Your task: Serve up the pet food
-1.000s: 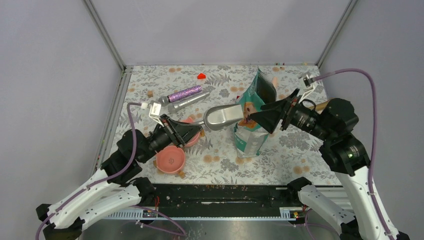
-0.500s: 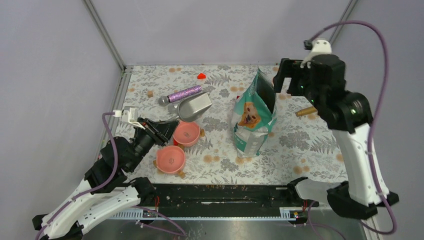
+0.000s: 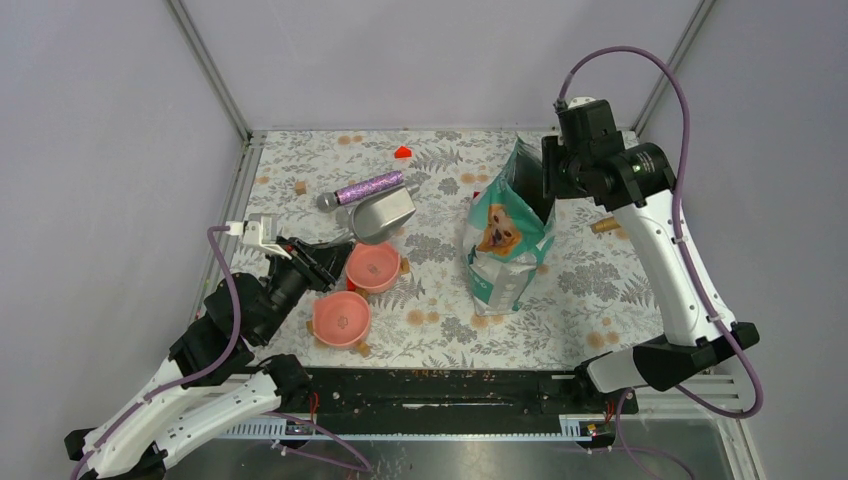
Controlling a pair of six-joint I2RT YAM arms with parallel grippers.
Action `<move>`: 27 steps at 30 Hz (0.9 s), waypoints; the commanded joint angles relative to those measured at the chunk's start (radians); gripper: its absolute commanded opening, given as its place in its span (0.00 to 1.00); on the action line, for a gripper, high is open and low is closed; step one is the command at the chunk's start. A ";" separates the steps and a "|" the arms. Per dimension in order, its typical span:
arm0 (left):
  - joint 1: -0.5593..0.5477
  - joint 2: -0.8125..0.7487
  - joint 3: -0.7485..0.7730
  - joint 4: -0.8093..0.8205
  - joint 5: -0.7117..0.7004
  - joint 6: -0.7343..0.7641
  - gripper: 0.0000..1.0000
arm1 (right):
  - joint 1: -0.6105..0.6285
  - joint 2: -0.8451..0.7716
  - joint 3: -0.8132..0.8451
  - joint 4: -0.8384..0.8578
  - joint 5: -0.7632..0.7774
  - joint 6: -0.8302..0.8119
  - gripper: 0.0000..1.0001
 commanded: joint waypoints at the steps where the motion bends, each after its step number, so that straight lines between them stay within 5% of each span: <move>1: 0.003 -0.007 0.035 0.059 -0.031 0.013 0.00 | -0.059 0.005 -0.043 -0.033 -0.046 0.004 0.46; 7: 0.002 -0.016 0.025 0.061 -0.040 0.014 0.00 | -0.202 -0.016 -0.154 0.065 -0.334 0.033 0.00; 14: 0.003 -0.011 0.032 0.052 -0.048 0.010 0.00 | -0.236 -0.065 0.060 0.014 -0.084 0.003 0.00; 20: 0.002 -0.007 0.021 0.057 -0.054 0.005 0.00 | -0.221 -0.067 0.204 -0.036 -0.259 0.004 0.00; 27: 0.004 0.002 0.041 0.027 -0.052 -0.028 0.00 | 0.068 -0.036 0.141 -0.012 -0.158 0.045 0.00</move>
